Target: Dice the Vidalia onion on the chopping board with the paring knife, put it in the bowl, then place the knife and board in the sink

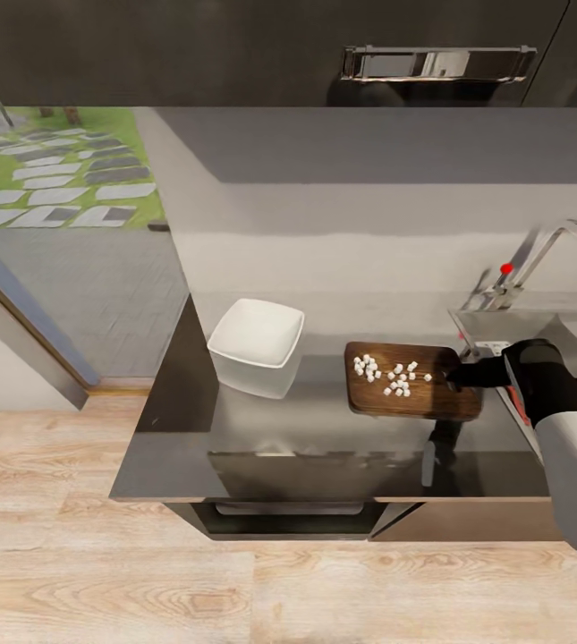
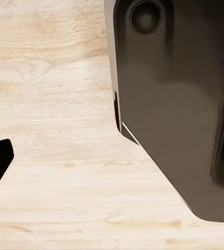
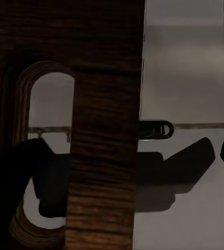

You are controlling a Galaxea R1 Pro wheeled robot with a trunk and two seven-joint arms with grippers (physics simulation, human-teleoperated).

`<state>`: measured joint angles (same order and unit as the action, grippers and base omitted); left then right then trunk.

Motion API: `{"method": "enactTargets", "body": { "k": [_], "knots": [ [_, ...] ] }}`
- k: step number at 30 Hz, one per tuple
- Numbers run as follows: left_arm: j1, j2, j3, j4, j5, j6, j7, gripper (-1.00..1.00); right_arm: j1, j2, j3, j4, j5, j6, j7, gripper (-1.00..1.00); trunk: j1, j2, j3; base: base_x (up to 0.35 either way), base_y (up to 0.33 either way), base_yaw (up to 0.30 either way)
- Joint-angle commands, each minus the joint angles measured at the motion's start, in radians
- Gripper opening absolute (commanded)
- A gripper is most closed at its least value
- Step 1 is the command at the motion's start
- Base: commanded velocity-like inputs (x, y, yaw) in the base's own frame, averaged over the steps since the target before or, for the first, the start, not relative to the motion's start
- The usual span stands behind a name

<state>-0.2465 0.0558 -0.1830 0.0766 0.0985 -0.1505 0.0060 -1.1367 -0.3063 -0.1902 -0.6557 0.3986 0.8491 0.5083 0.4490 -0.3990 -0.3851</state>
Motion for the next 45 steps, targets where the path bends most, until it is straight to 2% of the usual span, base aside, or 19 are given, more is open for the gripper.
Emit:
{"method": "enactTargets", "body": {
  "k": [1,12,17,22,23,45],
  "knots": [
    [-0.002,-0.001,-0.009,0.005,0.01,-0.008,0.0,1.0,0.0,0.002,-0.003,0.005,0.006,0.001,0.004,1.0,0.001,-0.001,-0.002,0.0,0.0,0.0],
    [-0.002,-0.001,-0.009,0.005,0.01,-0.007,0.0,1.0,0.0,0.004,-0.003,0.01,0.006,0.001,-0.02,1.0,0.001,-0.001,-0.002,0.0,0.174,0.0],
    [-0.002,-0.001,-0.009,0.005,0.01,-0.007,0.0,1.0,0.0,0.004,-0.003,0.012,0.059,-0.013,-0.02,1.0,0.001,-0.001,-0.002,0.0,0.141,0.0],
    [-0.002,-0.001,-0.008,0.005,0.01,-0.007,0.0,1.0,0.0,0.004,-0.003,0.013,0.071,-0.019,-0.02,1.0,0.001,-0.001,-0.002,0.0,0.016,0.0],
    [-0.002,-0.001,-0.009,0.005,0.01,-0.007,0.0,1.0,0.0,0.004,-0.003,0.03,0.006,0.001,-0.02,1.0,0.001,-0.001,-0.002,0.0,0.003,0.0],
    [-0.002,-0.001,-0.009,0.005,0.01,-0.007,0.0,1.0,0.0,0.003,-0.005,0.039,0.006,0.001,-0.022,1.0,0.001,-0.001,-0.002,0.0,0.0,0.0]
  ]
}}
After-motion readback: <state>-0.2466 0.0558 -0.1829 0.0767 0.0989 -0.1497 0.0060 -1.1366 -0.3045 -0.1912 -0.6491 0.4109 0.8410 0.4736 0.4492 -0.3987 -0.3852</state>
